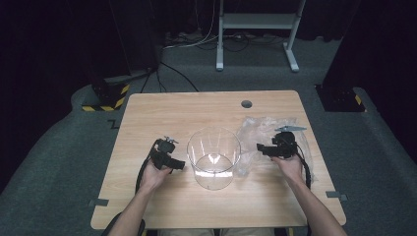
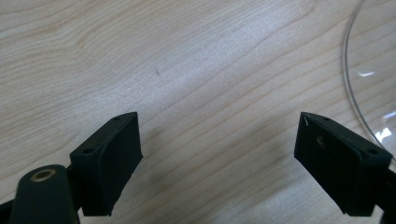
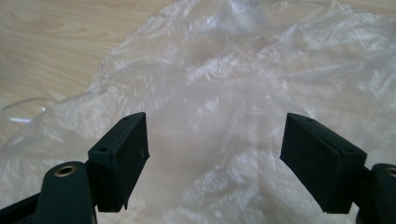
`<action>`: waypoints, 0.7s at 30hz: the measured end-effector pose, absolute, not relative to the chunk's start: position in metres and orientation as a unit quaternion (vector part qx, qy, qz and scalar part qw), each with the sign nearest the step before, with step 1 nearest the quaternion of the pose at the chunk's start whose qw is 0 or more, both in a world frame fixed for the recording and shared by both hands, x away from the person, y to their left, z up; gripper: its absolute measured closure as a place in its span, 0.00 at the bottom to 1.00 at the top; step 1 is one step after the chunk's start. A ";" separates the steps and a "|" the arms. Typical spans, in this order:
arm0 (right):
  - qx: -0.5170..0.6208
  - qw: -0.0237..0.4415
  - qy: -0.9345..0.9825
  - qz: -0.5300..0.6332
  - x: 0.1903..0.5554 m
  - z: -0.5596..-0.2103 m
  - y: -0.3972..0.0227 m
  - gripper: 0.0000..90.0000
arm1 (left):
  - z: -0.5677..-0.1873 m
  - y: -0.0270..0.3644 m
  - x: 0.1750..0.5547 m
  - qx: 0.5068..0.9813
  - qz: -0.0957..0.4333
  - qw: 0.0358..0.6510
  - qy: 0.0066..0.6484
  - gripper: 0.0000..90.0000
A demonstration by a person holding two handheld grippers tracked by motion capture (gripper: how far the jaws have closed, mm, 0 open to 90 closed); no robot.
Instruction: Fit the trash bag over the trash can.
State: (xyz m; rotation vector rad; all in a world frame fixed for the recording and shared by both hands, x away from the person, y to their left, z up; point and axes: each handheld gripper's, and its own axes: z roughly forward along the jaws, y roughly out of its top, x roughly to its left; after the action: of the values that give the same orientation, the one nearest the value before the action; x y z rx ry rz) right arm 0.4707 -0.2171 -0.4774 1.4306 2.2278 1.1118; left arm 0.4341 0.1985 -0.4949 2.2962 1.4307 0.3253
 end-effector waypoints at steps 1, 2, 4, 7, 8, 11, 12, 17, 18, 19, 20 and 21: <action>0.494 0.135 0.769 0.384 0.471 -0.477 -0.217 0.25 | -0.494 0.199 0.434 0.825 0.113 0.208 0.514 0.16; 0.494 0.135 0.766 0.388 0.472 -0.478 -0.215 0.25 | -0.494 0.199 0.434 0.826 0.112 0.209 0.511 0.17; 0.494 0.130 0.770 0.381 0.476 -0.480 -0.210 0.24 | -0.493 0.199 0.433 0.828 0.110 0.211 0.508 0.17; 0.492 0.131 0.773 0.377 0.481 -0.483 -0.203 0.24 | -0.493 0.199 0.433 0.829 0.109 0.211 0.507 0.17; 0.492 0.129 0.775 0.374 0.483 -0.484 -0.197 0.24 | -0.492 0.199 0.432 0.829 0.108 0.211 0.507 0.17; 0.489 0.128 0.779 0.371 0.486 -0.486 -0.191 0.24 | -0.491 0.200 0.431 0.828 0.107 0.215 0.507 0.16; 0.488 0.129 0.781 0.368 0.487 -0.487 -0.190 0.24 | -0.490 0.200 0.431 0.827 0.105 0.219 0.507 0.16; 0.485 0.123 0.795 0.342 0.490 -0.497 -0.183 0.24 | -0.488 0.202 0.430 0.825 0.104 0.228 0.507 0.16; 0.485 0.123 0.798 0.336 0.490 -0.499 -0.183 0.25 | -0.488 0.202 0.429 0.824 0.101 0.229 0.508 0.16; 0.488 0.120 0.800 0.327 0.490 -0.502 -0.183 0.26 | -0.488 0.203 0.429 0.823 0.098 0.232 0.509 0.16; 0.490 0.118 0.802 0.321 0.490 -0.505 -0.184 0.26 | -0.488 0.203 0.429 0.823 0.098 0.232 0.509 0.16; 0.490 0.118 0.804 0.316 0.491 -0.507 -0.185 0.27 | -0.488 0.203 0.429 0.823 0.096 0.235 0.509 0.17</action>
State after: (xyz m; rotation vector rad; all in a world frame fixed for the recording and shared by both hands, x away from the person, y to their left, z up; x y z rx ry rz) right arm 0.4905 -0.1847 -0.5070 1.4318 2.3518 0.9240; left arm 0.4289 0.2034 -0.4875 2.2583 1.3961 0.2647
